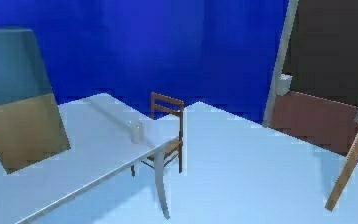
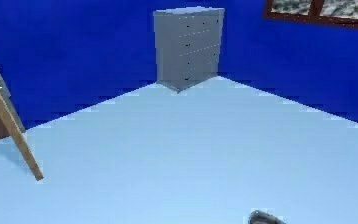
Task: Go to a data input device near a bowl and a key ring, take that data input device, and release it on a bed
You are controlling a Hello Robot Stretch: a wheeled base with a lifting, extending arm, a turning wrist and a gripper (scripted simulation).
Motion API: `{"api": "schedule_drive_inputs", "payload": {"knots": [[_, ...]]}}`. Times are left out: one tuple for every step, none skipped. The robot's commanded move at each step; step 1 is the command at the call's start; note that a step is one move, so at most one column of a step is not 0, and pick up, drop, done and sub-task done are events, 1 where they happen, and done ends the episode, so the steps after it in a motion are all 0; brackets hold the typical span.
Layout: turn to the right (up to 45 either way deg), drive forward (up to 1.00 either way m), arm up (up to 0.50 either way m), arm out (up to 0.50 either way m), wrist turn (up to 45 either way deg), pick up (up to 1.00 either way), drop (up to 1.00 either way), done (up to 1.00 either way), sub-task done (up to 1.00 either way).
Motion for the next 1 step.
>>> {"api": "schedule_drive_inputs", "payload": {"knots": [[-45.0, 0.00, 0.00, 0.00, 0.0, 0.00, 0.00, 0.00, 0.00]]}}
